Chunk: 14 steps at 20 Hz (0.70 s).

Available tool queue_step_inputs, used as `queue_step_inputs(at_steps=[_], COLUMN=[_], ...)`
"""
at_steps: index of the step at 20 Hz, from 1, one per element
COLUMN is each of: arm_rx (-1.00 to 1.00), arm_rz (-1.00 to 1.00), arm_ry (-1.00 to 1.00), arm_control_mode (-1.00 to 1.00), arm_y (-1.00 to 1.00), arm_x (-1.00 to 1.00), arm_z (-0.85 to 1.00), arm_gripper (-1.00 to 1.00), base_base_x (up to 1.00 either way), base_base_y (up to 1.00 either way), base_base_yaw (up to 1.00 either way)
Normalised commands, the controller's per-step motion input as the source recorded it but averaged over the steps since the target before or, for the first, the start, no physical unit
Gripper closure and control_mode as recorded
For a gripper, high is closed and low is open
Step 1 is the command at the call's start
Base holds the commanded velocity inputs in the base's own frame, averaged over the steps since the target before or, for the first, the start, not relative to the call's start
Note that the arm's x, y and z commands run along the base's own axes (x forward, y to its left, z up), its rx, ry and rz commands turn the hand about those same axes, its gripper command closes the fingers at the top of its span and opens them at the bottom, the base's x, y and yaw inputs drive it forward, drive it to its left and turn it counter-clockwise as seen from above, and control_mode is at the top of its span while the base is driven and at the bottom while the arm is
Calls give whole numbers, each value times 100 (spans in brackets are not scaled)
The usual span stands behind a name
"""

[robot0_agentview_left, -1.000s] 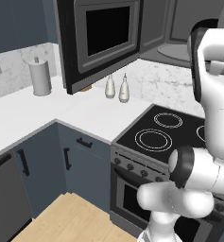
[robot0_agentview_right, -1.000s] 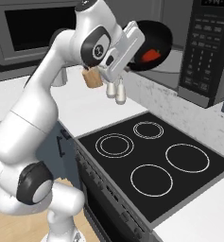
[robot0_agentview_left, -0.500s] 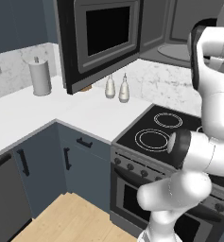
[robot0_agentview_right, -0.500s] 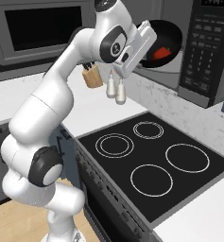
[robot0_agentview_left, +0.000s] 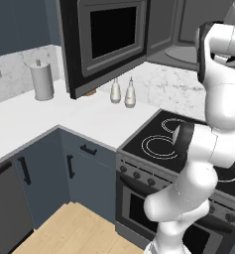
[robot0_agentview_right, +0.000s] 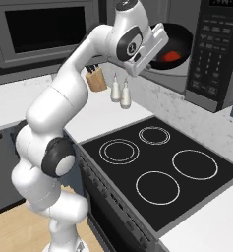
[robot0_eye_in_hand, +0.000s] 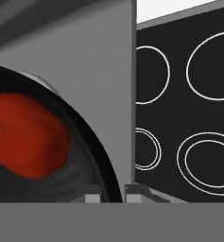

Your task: Pick the bell pepper from the sink and place it in the bowl. Then pick the bowl and place it in the microwave. Then close the microwave door and press the start button.

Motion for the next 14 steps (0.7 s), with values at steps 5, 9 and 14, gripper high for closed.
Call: queue_step_inputs(at_steps=[5,9,14], arm_rx=[2,2,6], arm_rz=[0,0,2], arm_ry=[1,1,-1], arm_control_mode=[-100,-100,-100], arm_y=[0,0,0], arm_x=[51,45,6], arm_z=[-3,-17,-34], arm_gripper=[100,100,100], base_base_x=[0,0,0], base_base_y=[0,0,0], base_base_yaw=[0,0,0])
